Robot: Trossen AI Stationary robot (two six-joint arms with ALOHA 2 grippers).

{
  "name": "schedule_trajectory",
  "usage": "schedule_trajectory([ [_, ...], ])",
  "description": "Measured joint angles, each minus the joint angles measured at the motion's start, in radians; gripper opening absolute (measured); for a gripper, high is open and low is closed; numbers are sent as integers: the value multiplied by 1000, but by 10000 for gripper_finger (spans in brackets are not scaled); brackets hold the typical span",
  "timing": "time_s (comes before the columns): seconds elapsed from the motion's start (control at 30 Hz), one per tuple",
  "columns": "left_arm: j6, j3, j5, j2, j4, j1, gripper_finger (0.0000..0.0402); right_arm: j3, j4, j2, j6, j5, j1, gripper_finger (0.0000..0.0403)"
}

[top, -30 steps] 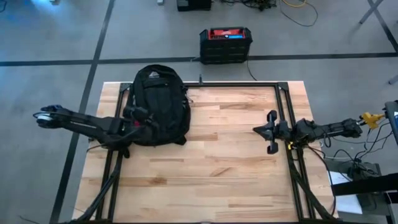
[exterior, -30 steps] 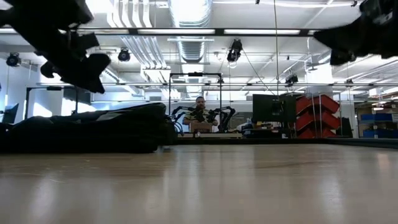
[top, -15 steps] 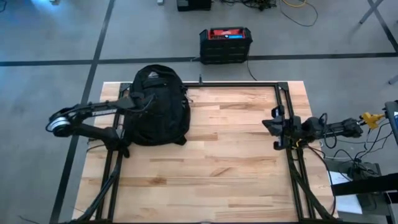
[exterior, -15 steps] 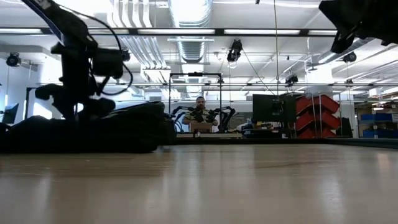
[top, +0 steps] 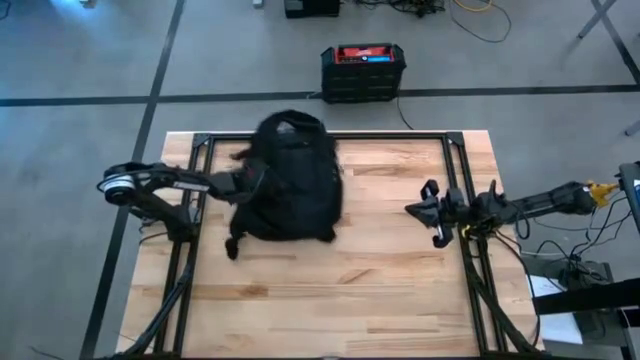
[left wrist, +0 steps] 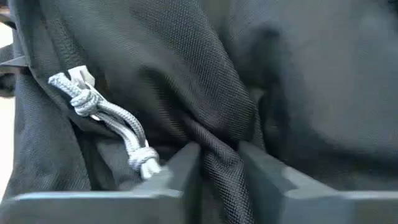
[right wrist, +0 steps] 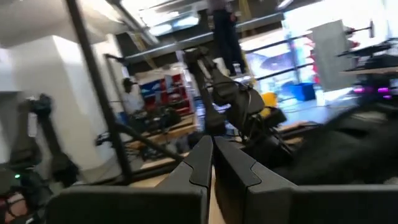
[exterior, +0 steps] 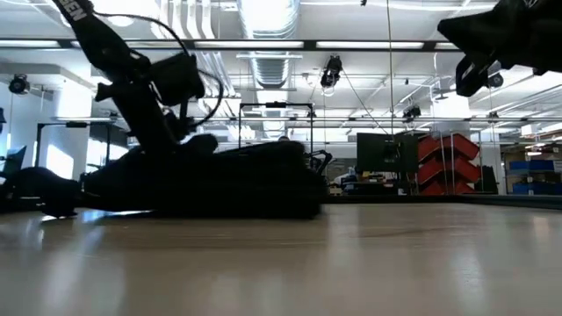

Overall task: Unpack backpack
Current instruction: Open the black backpack

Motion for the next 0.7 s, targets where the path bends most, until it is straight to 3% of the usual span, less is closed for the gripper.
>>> schedule_trajectory([
  [0.07, 21, 0, -2, -2, 78, -89, 14, 3, 32, 35, -1, -15, 20, 3],
  [0.3, 348, -4, -87, -90, 126, -304, 1, 94, 43, 200, -69, 11, 139, 2],
  [0.53, 745, 36, -138, -267, 119, -323, 0, 275, 39, 493, -251, 232, 220, 2],
  [0.7, 1098, 112, 13, -390, 119, -321, 0, 434, 25, 698, -394, 318, 220, 2],
])
